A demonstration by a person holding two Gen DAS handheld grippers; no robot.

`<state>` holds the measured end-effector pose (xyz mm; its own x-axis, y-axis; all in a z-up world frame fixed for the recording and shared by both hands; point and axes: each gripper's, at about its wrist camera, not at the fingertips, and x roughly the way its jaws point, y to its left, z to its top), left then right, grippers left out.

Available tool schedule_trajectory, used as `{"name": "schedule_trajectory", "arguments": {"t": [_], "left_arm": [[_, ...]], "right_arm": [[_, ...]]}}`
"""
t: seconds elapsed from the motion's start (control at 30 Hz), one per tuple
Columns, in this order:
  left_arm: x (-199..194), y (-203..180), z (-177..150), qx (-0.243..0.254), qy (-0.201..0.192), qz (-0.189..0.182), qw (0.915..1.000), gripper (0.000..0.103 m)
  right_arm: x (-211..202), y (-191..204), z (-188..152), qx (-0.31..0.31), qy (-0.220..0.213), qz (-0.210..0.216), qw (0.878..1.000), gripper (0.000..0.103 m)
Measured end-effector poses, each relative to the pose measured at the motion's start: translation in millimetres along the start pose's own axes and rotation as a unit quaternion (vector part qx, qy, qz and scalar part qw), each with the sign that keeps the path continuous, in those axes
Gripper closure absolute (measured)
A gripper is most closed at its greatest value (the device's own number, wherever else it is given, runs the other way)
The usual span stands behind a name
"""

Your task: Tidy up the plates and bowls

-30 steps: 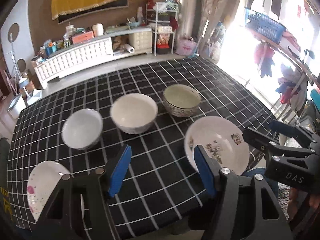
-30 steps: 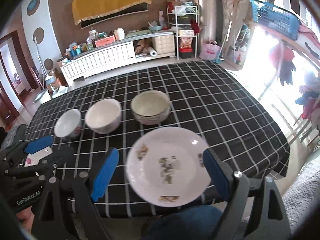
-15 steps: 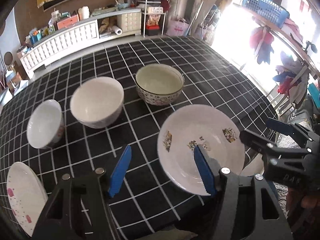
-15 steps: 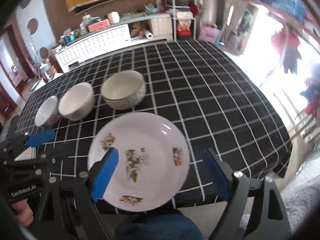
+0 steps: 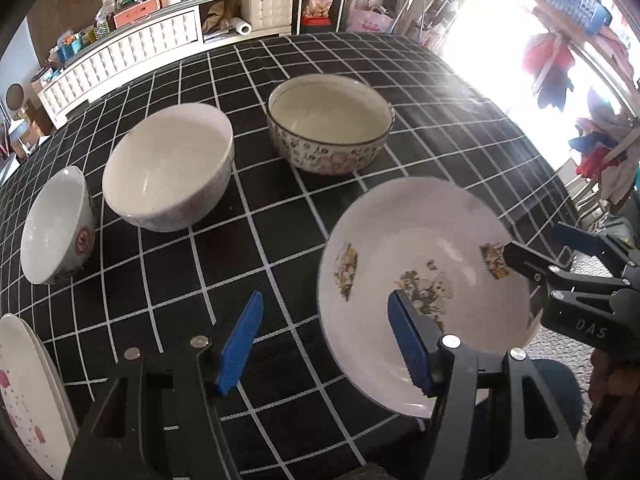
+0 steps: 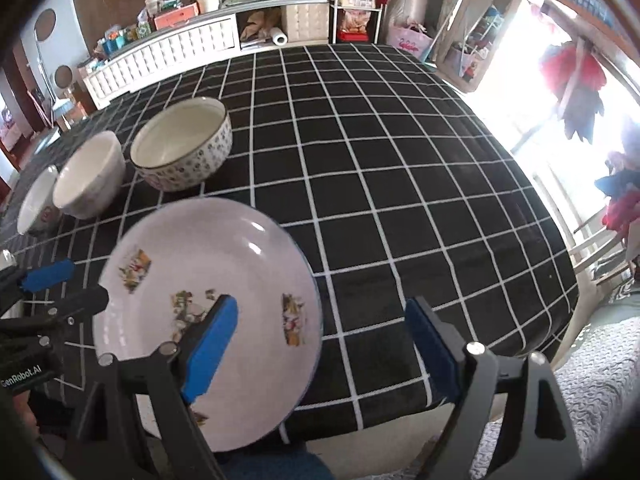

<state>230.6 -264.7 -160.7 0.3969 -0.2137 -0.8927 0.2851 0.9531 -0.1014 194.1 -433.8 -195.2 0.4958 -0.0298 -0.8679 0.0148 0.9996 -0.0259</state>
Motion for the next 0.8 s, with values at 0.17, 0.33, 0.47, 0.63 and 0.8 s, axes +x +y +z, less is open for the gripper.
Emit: {"name": "schedule_trajectory", "arguments": {"t": [0.17,0.33,0.47,0.63,0.8], "left_arm": [[13,2,-2,-0.005,0.022,-0.013,0.9997,0.056],[26,6,-5,-0.017,0.051,-0.037,0.9979,0.076],[30,8,-8,-0.022,0.058,-0.048,0.9970,0.085],[30,5,-9,-0.019,0.054,-0.043,0.9974,0.087],[32,0,-10,-0.019,0.049,-0.036,0.9979,0.087]], "right_arm": [[14,-2,-5,0.012,0.024,0.030,0.999,0.038],[20,-6,-6,0.017,0.044,0.036,0.998,0.047],[21,-6,-7,0.017,0.047,0.047,0.998,0.064],[24,-8,-8,0.024,0.051,0.071,0.996,0.082],[23,-4,-9,0.015,0.048,0.059,0.997,0.083]]}}
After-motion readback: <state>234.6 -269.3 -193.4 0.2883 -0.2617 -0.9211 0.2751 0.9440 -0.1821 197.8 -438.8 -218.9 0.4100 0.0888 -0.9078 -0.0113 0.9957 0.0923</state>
